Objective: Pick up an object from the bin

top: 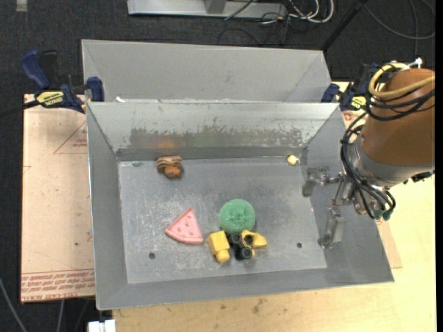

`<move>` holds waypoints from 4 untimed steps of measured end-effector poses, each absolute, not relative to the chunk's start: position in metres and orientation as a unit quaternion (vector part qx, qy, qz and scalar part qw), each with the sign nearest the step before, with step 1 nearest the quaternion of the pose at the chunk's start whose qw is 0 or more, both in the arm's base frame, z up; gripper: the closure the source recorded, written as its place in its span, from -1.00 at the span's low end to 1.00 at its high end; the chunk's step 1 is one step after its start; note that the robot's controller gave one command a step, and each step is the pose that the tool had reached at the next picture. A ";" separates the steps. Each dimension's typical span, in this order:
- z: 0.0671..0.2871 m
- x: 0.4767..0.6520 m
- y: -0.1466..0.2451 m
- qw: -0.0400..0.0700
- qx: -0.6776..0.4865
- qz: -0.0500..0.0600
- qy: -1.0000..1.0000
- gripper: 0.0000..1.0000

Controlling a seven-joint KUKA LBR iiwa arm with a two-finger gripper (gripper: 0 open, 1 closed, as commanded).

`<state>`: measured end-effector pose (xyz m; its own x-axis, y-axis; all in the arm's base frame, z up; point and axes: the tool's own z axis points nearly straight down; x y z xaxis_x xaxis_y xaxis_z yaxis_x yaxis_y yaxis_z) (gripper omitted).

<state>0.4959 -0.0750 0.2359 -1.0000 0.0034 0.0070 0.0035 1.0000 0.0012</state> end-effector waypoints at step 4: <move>0.125 0.505 0.009 -0.003 -0.022 0.000 -1.000 -1.00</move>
Offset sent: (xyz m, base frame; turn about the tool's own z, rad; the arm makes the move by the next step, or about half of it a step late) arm 0.0255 0.0929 -0.0756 0.1235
